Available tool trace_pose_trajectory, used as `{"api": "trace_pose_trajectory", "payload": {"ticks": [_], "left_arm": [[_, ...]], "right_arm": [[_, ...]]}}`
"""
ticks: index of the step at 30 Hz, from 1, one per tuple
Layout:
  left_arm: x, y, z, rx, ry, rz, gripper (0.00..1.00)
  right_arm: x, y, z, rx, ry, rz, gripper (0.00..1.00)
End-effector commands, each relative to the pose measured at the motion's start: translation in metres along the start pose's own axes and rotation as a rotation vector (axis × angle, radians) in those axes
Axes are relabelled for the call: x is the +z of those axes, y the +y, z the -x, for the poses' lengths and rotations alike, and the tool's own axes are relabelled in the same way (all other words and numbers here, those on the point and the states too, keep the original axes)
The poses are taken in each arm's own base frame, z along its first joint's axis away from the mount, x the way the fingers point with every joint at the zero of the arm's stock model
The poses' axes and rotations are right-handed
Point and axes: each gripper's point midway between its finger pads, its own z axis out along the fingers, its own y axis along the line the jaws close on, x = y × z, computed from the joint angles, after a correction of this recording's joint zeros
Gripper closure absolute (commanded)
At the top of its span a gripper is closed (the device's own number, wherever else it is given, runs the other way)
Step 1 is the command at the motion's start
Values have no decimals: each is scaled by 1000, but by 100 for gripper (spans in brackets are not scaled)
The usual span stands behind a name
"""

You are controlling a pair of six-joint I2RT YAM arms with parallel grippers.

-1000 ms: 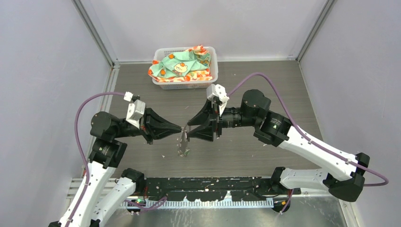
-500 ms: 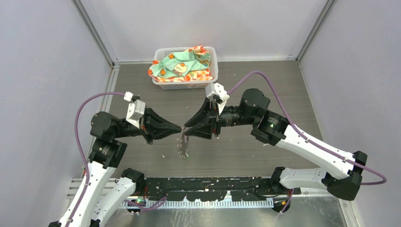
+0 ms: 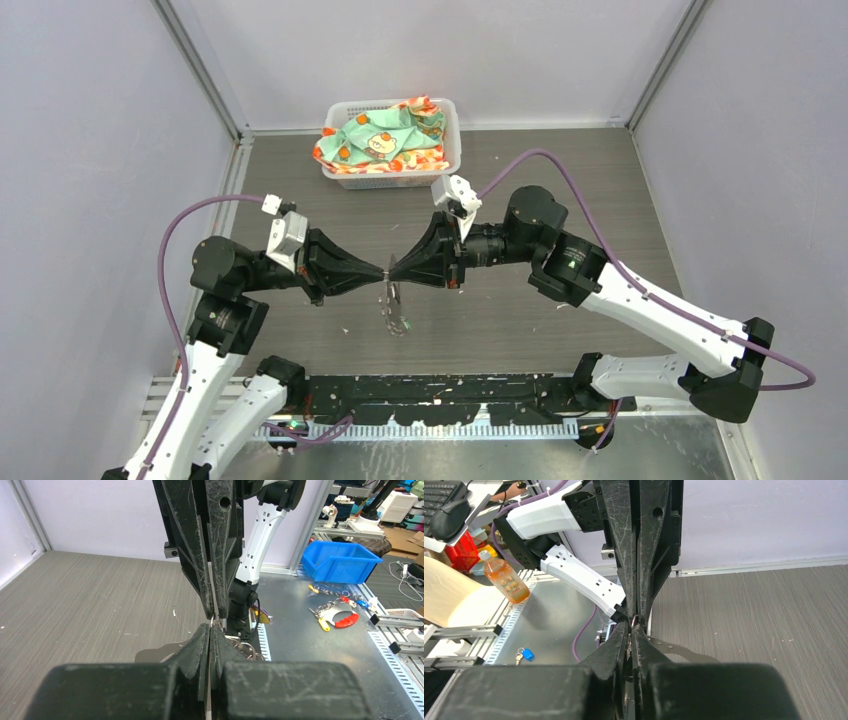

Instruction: Put the keys on the keyring

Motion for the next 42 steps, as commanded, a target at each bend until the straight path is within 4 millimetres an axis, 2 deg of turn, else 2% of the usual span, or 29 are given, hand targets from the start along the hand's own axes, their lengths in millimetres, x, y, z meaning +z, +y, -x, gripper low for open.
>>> {"api": "trace_pose_trajectory", "payload": {"ticks": [1, 4, 7, 13, 19, 25, 29, 35, 37, 39, 42], "left_arm": [[0, -6, 24, 77, -41, 5, 100], [0, -6, 23, 78, -41, 6, 100], [0, -5, 22, 80, -37, 8, 100], [0, -1, 10, 67, -11, 10, 100], [1, -1, -3, 21, 40, -32, 79], [2, -5, -11, -25, 97, -107, 73], [1, -5, -19, -37, 142, -134, 73], [0, -7, -22, -41, 160, -162, 87], [-3, -8, -30, -35, 184, -160, 89], [-8, -6, -43, -15, 222, -139, 89], [-16, -4, -69, 3, 286, -132, 90]], "right_arm": [[0, 5, 13, -32, -23, 23, 90], [1, 3, 9, -17, 3, 16, 92], [2, -1, 9, -9, 10, -3, 99], [-1, -6, 10, 12, 41, -52, 99], [-3, -5, 7, 46, 110, -57, 99], [-2, -4, 2, 98, 187, -53, 99], [-4, -4, -1, 101, 236, -51, 99], [-3, -5, -1, 108, 264, -56, 99], [-3, -7, -5, 111, 271, -64, 99], [-6, -16, -17, 106, 293, -106, 99], [-15, -33, -41, 98, 314, -206, 81]]}}
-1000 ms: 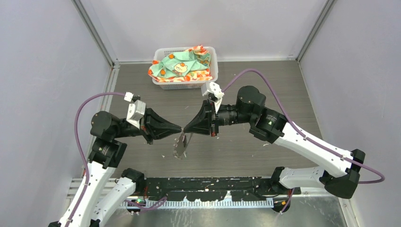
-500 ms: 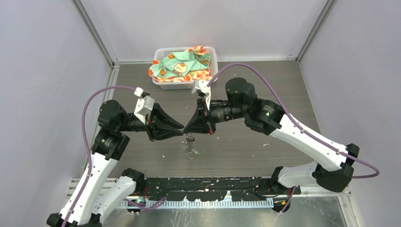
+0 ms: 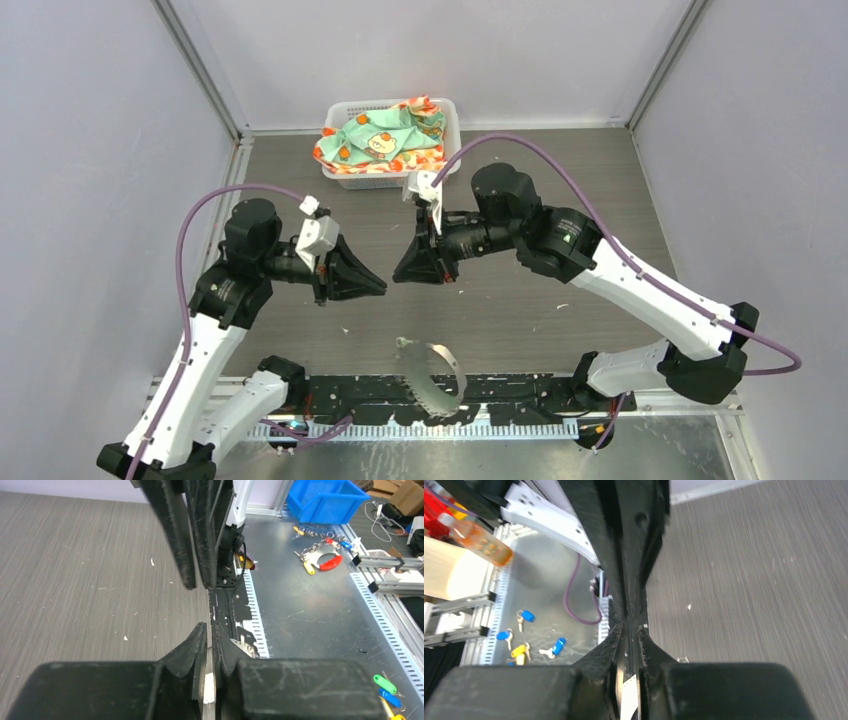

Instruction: Put the keys on the keyring

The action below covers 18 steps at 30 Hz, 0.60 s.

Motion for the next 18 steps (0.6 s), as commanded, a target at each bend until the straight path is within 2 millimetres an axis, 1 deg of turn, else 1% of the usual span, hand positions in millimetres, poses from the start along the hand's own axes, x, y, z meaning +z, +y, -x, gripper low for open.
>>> {"api": "trace_pose_trajectory", "payload": {"ticks": [1, 2, 3, 5, 7, 8, 10, 11, 12, 14, 16, 18], "left_arm": [[-7, -7, -41, 25, 110, -7, 80], [-9, -9, -54, 54, 138, -17, 70], [-11, -11, -68, 69, 171, -26, 65], [-15, -9, -91, 123, 226, -37, 55], [-15, -3, -106, 146, 264, -39, 51], [-14, -1, -112, 156, 280, -52, 50], [-11, 2, -127, 206, 329, -108, 49], [-9, 6, -133, 236, 359, -120, 49], [-6, 13, -138, 222, 381, -122, 49], [-4, 19, -142, 213, 396, -140, 51], [-4, 17, -146, 220, 403, -178, 51], [-5, 14, -153, 258, 400, -206, 50]], "right_arm": [[-4, -26, -29, 1, 14, -142, 75], [-6, -36, -39, 26, 14, -200, 70], [-7, -46, -52, 53, 20, -254, 68], [-13, -62, -83, 126, 43, -358, 56], [-17, -72, -114, 225, 50, -433, 52], [-19, -75, -129, 282, 57, -467, 50], [-26, -77, -162, 399, 99, -532, 49], [-29, -75, -181, 445, 135, -549, 48], [-31, -71, -199, 502, 166, -573, 46], [-30, -57, -233, 567, 237, -571, 45], [-25, -38, -264, 662, 294, -556, 43], [-17, -19, -288, 748, 336, -513, 43]]}}
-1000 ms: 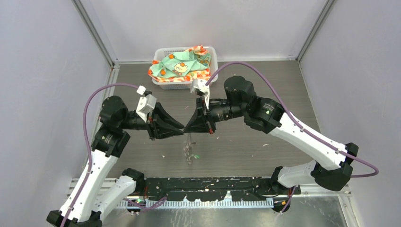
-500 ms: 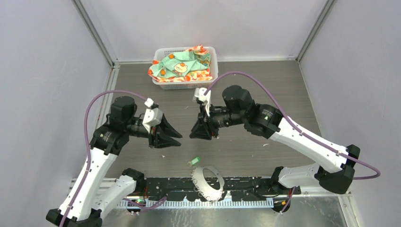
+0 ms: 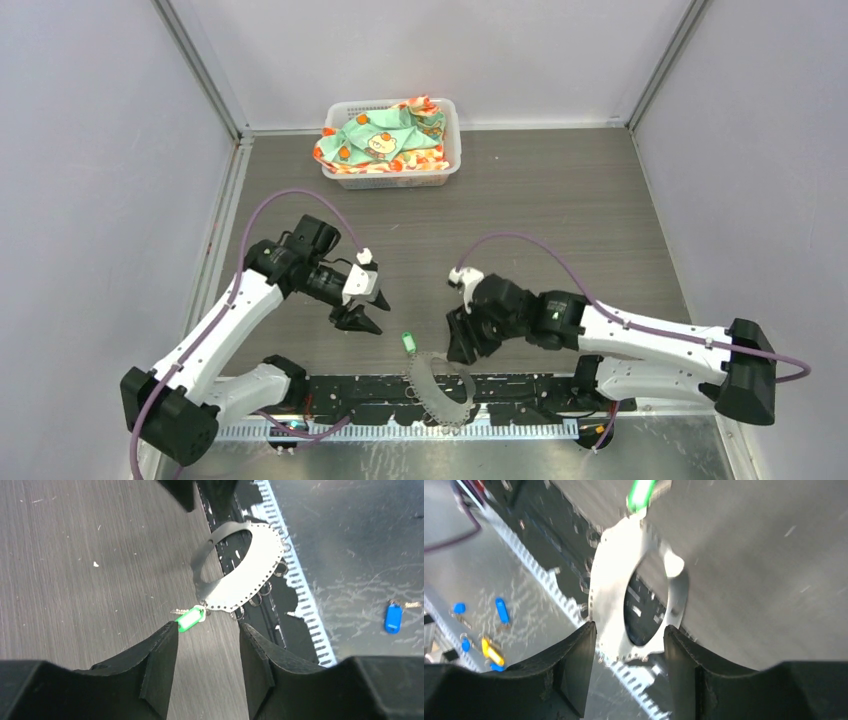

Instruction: Put the keys on the keyring

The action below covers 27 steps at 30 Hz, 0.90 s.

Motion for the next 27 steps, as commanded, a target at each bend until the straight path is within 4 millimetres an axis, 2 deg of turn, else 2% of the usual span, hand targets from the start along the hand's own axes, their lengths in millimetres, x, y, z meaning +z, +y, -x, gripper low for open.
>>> {"api": "trace_pose_trajectory", "payload": {"ticks": [1, 2, 5, 9, 11, 13, 15, 18, 20, 23, 27], "left_arm": [[1, -7, -10, 183, 17, -38, 50], [3, -7, -13, 210, 22, -30, 50], [6, 1, -16, 260, 28, 10, 50], [3, -1, -13, 268, 31, 12, 52], [2, -3, -14, 290, 40, 10, 52], [2, -1, -13, 297, 38, 25, 52], [0, 1, -8, 269, 28, 54, 52], [-5, 4, 2, 192, 20, 98, 53], [-9, 3, 5, 159, 21, 114, 53], [-16, 9, 7, 92, 11, 169, 53], [-37, 35, 4, -53, -24, 297, 55]], "right_arm": [[14, 14, -52, 220, 98, 31, 43], [14, 21, -57, 247, 104, 55, 43], [16, 22, -77, 330, 126, 78, 43], [17, 24, -92, 436, 133, 124, 43], [19, 26, -94, 449, 123, 151, 43], [22, 20, -90, 415, 101, 112, 45], [25, 6, -81, 335, 85, 2, 47], [29, -15, -58, 204, 43, -170, 47], [36, -21, -44, 132, 28, -242, 49], [52, -15, -25, 48, 17, -256, 56], [83, 3, -27, 24, 67, -170, 64]]}}
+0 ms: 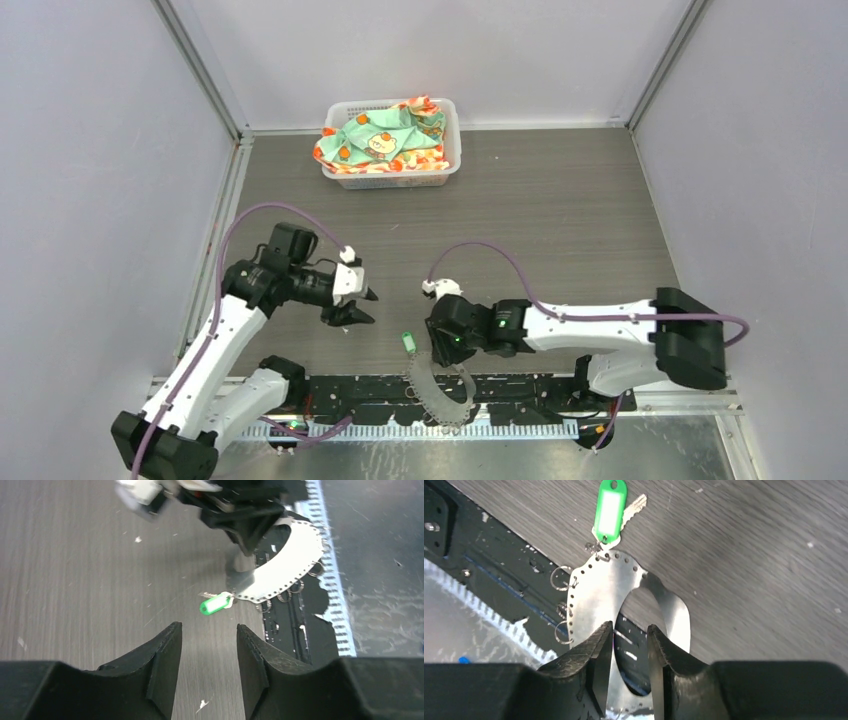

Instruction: Put the keys on the keyring

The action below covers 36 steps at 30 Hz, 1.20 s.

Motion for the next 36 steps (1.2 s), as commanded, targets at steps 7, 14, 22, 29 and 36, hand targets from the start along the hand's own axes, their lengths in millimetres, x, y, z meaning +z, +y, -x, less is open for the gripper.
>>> {"api": "trace_pose_trajectory", "payload": {"ticks": [7, 14, 22, 29, 36], "left_arm": [[-37, 54, 11, -130, -41, 230, 55], [-39, 58, 18, -127, -57, 251, 55], [-45, 65, 24, -68, -48, 282, 55], [-45, 65, 22, -46, -41, 289, 55], [-44, 60, 17, -40, -30, 286, 55]], "right_arm": [[45, 20, -13, -68, 90, 70, 67], [59, 11, -8, -24, 89, 53, 63], [87, -13, 30, 25, 83, -24, 60], [107, -28, 74, 31, 84, -24, 59], [144, -34, 120, 35, 94, 16, 57]]}}
